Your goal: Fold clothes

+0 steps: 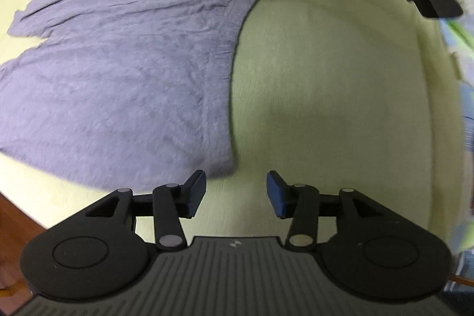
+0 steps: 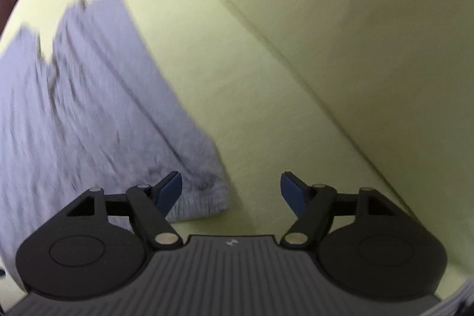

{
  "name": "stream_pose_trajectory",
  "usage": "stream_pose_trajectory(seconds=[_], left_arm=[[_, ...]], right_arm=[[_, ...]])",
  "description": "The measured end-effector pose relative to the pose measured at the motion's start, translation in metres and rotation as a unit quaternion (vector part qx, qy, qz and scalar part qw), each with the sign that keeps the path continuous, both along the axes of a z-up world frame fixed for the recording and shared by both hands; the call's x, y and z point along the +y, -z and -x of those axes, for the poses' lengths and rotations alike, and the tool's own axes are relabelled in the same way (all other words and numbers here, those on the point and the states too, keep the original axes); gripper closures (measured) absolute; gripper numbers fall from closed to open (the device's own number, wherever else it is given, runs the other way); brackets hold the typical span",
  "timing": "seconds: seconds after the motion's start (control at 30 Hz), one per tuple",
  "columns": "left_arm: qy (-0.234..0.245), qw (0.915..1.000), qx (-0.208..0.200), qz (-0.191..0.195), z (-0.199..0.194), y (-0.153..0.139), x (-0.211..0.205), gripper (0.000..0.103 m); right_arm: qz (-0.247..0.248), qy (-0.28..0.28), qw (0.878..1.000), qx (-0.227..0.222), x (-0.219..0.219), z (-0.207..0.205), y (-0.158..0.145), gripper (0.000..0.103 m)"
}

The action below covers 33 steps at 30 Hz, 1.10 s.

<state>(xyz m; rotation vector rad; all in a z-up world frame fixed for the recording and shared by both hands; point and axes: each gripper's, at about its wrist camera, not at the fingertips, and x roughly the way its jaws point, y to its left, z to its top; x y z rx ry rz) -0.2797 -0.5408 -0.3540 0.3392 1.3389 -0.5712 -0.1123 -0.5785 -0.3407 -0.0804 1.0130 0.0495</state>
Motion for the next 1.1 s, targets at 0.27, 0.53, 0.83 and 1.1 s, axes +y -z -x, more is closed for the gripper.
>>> stream_pose_trajectory(seconds=[0.27,0.53,0.83,1.1], left_arm=[[-0.04,0.9927,-0.077,-0.085,-0.041,-0.054,0.114,0.05],[-0.018,0.9878,-0.132,-0.081,-0.154,-0.057,0.208,0.05],[0.025,0.988,-0.145,-0.047,-0.259,-0.031,0.27,0.051],[0.02,0.9912,-0.13,-0.014,-0.299,-0.002,0.276,0.054]], right_arm=[[-0.061,0.005,0.997,-0.045,0.063,0.05,-0.042,0.046],[-0.053,-0.049,0.995,-0.073,0.207,0.023,-0.034,0.061],[-0.085,0.005,0.994,-0.069,0.315,-0.024,-0.021,0.061],[-0.108,0.014,0.992,-0.061,0.317,-0.009,-0.013,0.059]])
